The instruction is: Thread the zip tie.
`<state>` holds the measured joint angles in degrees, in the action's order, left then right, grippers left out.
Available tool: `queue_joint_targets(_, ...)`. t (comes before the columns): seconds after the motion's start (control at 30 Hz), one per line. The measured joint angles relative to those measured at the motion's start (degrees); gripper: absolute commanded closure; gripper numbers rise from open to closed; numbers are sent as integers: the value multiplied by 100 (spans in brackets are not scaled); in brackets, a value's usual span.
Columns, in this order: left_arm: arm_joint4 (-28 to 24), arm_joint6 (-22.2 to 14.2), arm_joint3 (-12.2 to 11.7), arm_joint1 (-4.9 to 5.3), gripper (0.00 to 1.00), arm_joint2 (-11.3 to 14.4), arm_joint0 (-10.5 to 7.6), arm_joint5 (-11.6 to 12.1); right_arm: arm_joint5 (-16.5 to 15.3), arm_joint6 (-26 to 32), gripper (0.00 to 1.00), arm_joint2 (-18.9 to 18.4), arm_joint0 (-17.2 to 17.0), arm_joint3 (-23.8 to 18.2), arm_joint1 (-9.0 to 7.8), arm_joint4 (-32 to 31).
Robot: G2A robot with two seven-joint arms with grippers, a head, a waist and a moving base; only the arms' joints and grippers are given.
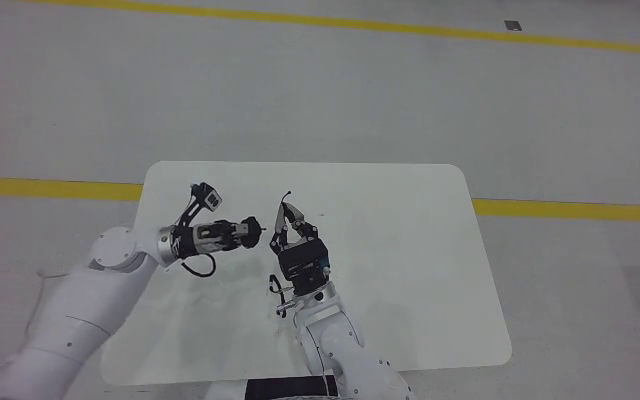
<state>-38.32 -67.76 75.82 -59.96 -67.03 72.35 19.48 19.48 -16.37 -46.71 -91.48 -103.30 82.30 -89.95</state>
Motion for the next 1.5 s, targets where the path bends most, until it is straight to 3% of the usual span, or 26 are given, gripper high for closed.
queue_joint_targets(0.3, 343, 322, -97, -251, 100, 89, -199, 0, 0, 0, 100, 0, 0, 0, 0, 0)
queue_joint_targets(0.67, 671, 539, -212, -538, 100, -114, -280, 0, 0, 0, 100, 0, 0, 0, 0, 0)
queue_joint_targets(1.3, 675, 540, -216, -538, 100, -114, -280, 0, 0, 3, 100, -5, 2, 4, 0, 0)
queue_joint_targets(1.5, 676, 540, -216, -538, 100, -114, -280, 0, 0, 44, 100, -128, 116, 227, 26, 0)
